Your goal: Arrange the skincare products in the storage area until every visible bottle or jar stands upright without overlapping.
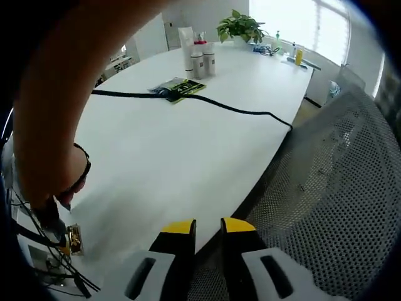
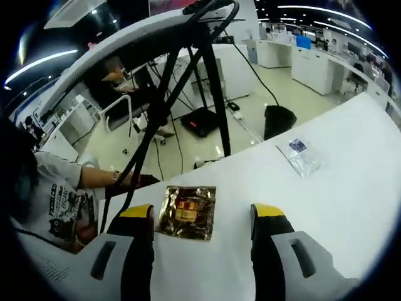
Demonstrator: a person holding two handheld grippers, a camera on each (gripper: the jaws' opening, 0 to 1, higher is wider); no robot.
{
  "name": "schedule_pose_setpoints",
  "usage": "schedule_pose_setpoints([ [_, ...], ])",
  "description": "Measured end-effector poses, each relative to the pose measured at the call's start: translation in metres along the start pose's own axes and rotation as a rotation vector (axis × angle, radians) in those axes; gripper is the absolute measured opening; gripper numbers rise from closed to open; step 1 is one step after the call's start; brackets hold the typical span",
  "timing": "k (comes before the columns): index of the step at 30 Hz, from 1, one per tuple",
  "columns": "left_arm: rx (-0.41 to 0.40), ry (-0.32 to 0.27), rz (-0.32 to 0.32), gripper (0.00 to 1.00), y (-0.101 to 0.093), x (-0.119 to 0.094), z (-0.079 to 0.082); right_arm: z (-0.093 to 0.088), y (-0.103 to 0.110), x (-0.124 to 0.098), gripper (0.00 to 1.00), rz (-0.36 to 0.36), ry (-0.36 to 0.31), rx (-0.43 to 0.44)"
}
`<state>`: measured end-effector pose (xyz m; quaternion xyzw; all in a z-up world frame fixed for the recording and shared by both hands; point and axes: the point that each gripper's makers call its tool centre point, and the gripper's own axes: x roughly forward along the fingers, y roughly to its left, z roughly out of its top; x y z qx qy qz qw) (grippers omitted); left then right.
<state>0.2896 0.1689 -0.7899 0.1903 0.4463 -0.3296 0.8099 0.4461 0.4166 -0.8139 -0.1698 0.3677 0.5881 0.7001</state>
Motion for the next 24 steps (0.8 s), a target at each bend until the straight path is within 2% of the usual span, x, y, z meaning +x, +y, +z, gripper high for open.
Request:
schedule_pose_setpoints([
  [3,0.005,0.013,-0.004,0.16,-0.0013,0.0006,-0.0023,-0.0018,-0.0031,0.0069,0.59,-0.043,0.011,-0.097],
  [5,0.004,0.010,-0.003,0.16,-0.0012,0.0006,-0.0020,-0.0022,0.0018,0.0112,0.60,-0.044,0.011,-0.104],
  [9,0.003,0.012,-0.002,0.16,-0.0014,0.0006,-0.0020,-0.0087,0.0000,0.0109,0.61,-0.093,0.046,-0.245],
  [10,0.002,0.013,-0.002,0.16,-0.0014,0.0007,-0.0020,-0.0085,0.0038,0.0088,0.59,-0.079,0.034,-0.198],
  [14,0.000,0.007,-0.003,0.16,-0.0017,0.0008,-0.0006,-0.0072,0.0049,0.0083,0.54,-0.072,0.029,-0.215],
  [17,-0.002,0.009,-0.002,0.16,-0.0012,0.0007,-0.0010,-0.0075,0.0065,0.0052,0.39,-0.059,0.036,-0.234],
  [24,-0.003,0.013,-0.001,0.16,-0.0011,0.0010,-0.0020,-0.0072,0.0067,0.0045,0.38,-0.050,0.023,-0.236],
])
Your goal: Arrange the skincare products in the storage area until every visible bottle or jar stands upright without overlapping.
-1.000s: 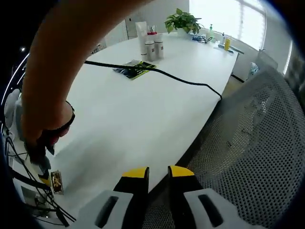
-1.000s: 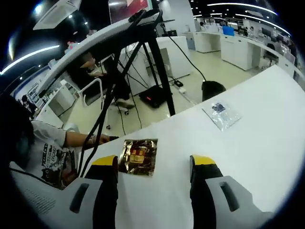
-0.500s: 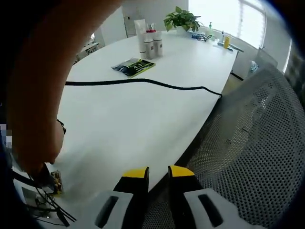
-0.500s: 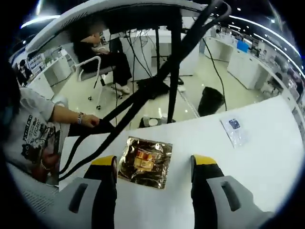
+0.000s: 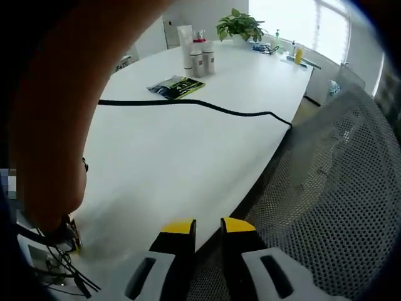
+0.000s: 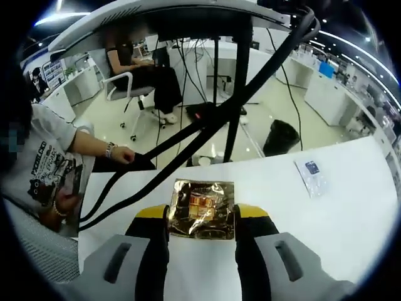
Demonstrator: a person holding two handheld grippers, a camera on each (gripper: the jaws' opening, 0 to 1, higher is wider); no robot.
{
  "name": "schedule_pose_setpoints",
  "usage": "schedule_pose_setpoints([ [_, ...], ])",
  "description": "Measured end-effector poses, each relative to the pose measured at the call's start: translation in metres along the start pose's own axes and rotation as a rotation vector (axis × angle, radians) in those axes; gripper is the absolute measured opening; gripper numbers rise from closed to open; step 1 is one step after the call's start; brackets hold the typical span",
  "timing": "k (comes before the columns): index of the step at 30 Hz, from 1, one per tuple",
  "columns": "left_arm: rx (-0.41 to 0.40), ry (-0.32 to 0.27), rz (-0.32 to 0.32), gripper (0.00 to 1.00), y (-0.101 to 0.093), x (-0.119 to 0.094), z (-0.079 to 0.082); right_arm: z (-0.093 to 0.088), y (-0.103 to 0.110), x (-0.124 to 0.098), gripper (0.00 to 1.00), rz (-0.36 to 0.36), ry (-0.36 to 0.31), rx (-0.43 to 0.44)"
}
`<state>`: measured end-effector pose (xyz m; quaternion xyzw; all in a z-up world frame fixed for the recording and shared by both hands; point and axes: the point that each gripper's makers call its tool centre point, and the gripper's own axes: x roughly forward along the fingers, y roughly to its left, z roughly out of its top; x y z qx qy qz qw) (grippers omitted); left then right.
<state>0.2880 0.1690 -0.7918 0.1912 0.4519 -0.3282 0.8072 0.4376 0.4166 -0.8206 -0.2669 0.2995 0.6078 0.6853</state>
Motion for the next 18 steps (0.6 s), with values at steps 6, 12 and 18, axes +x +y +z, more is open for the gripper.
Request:
schedule_pose_setpoints([
  [6,-0.001,-0.001,-0.002,0.16,0.000,0.000,0.000,0.001,-0.002,0.000,0.37,0.012,-0.008,0.022],
  [12,-0.002,0.003,0.000,0.16,0.000,0.000,-0.001,-0.016,-0.008,-0.001,0.00,0.063,0.011,0.034],
  [18,-0.004,0.007,0.001,0.16,0.001,0.000,-0.002,-0.011,-0.011,-0.007,0.01,0.032,0.027,0.029],
])
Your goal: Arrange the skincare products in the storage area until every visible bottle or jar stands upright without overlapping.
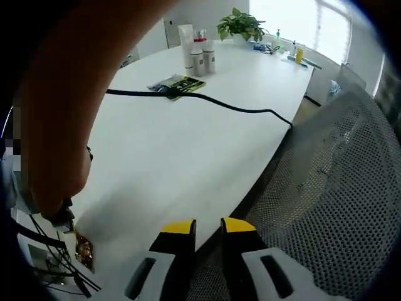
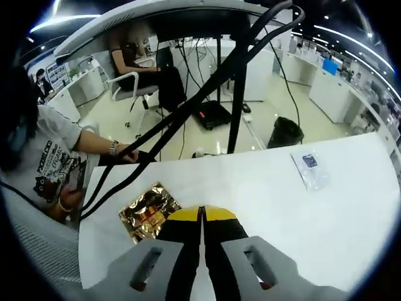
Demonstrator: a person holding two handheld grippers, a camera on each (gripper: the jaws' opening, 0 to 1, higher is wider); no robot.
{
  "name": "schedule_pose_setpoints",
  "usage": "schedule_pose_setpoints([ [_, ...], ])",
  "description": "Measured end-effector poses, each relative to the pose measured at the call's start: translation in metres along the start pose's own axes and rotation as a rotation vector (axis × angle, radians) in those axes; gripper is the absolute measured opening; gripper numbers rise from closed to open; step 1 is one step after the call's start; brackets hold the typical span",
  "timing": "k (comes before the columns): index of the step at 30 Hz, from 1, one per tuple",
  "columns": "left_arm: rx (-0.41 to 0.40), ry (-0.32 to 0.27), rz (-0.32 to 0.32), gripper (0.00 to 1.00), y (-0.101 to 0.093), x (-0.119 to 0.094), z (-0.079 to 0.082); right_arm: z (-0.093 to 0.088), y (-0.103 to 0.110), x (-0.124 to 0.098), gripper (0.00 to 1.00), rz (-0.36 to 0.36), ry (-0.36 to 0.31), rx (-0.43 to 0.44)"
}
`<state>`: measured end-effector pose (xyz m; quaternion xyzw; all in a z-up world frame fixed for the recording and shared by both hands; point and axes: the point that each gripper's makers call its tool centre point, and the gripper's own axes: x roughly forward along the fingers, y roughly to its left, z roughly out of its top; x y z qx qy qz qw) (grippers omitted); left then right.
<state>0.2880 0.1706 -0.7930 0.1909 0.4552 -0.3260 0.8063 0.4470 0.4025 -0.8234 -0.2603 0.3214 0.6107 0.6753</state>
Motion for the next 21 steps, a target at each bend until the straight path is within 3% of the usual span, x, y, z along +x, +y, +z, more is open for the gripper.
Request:
schedule_pose_setpoints([
  [3,-0.003,0.000,0.004,0.16,0.001,0.000,0.000,0.006,0.011,-0.009,0.15,0.063,-0.054,-0.005],
  [5,-0.003,0.000,0.004,0.16,0.001,0.000,0.000,0.006,0.025,-0.012,0.23,0.149,-0.049,-0.083],
  [8,0.000,-0.002,0.003,0.16,0.001,0.000,0.001,0.008,0.038,-0.019,0.27,0.218,-0.066,-0.218],
  [11,-0.001,0.001,0.005,0.16,0.001,0.000,0.000,0.014,0.051,-0.022,0.37,0.301,-0.096,-0.192],
  [15,-0.001,0.005,0.004,0.16,0.001,0.000,-0.001,0.000,0.055,-0.013,0.49,0.317,-0.006,-0.283],
  [17,-0.001,0.005,0.007,0.16,0.002,0.000,-0.001,-0.007,0.065,-0.010,0.53,0.357,0.017,-0.313],
  [19,-0.004,0.006,0.008,0.16,0.002,0.000,-0.001,-0.013,0.063,-0.006,0.53,0.340,0.050,-0.360],
  [21,-0.004,0.008,0.009,0.16,0.002,0.000,-0.002,-0.011,0.058,-0.003,0.49,0.310,0.043,-0.442],
])
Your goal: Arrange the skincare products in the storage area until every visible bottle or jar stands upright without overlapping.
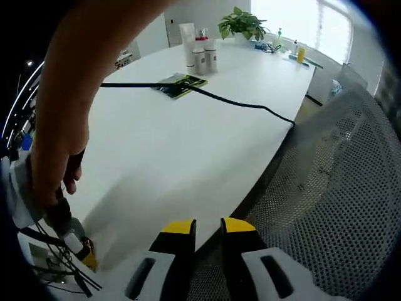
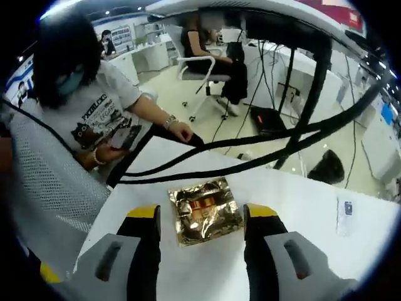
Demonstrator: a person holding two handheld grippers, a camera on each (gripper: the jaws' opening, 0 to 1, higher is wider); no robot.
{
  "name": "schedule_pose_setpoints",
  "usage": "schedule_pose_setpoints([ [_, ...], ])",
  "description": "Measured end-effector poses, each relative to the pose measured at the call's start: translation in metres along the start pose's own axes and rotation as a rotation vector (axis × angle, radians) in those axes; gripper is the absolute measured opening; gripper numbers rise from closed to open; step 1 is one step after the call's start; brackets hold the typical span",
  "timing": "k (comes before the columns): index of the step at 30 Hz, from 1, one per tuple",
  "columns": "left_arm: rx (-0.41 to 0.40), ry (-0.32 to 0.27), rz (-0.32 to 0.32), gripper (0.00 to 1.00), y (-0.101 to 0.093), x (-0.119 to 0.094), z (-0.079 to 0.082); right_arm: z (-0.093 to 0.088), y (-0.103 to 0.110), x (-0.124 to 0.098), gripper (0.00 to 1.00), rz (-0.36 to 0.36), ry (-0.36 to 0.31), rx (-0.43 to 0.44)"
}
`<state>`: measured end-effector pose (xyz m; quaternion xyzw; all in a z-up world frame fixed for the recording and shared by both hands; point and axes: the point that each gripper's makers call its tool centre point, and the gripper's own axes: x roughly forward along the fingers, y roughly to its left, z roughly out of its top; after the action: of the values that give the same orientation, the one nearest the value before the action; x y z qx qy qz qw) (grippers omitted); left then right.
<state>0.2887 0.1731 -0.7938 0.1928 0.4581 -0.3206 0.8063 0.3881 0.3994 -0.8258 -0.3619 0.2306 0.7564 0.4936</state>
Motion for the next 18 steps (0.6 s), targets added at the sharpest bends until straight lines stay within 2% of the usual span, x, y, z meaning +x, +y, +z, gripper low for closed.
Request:
schedule_pose_setpoints([
  [1,-0.001,-0.001,0.001,0.16,0.0001,-0.0001,0.0000,-0.0002,0.0017,0.0016,0.48,0.008,0.000,0.002],
  [2,-0.001,-0.001,0.002,0.16,0.0004,-0.0001,0.0002,-0.0019,-0.0015,0.0004,0.46,0.001,0.018,-0.036],
  [3,-0.002,-0.001,0.002,0.16,0.0004,-0.0001,0.0001,-0.0001,0.0013,0.0019,0.45,0.020,0.011,-0.017],
  [5,-0.002,0.000,0.003,0.16,0.0007,-0.0001,-0.0001,-0.0015,0.0021,0.0010,0.38,0.031,0.025,-0.032],
  [12,-0.005,0.004,0.007,0.16,0.0014,0.0000,-0.0010,-0.0029,0.0031,0.0023,0.37,0.022,0.051,-0.015],
  [18,-0.008,0.008,0.007,0.16,0.0013,0.0002,-0.0015,-0.0094,0.0046,-0.0056,0.37,0.011,0.077,0.000],
])
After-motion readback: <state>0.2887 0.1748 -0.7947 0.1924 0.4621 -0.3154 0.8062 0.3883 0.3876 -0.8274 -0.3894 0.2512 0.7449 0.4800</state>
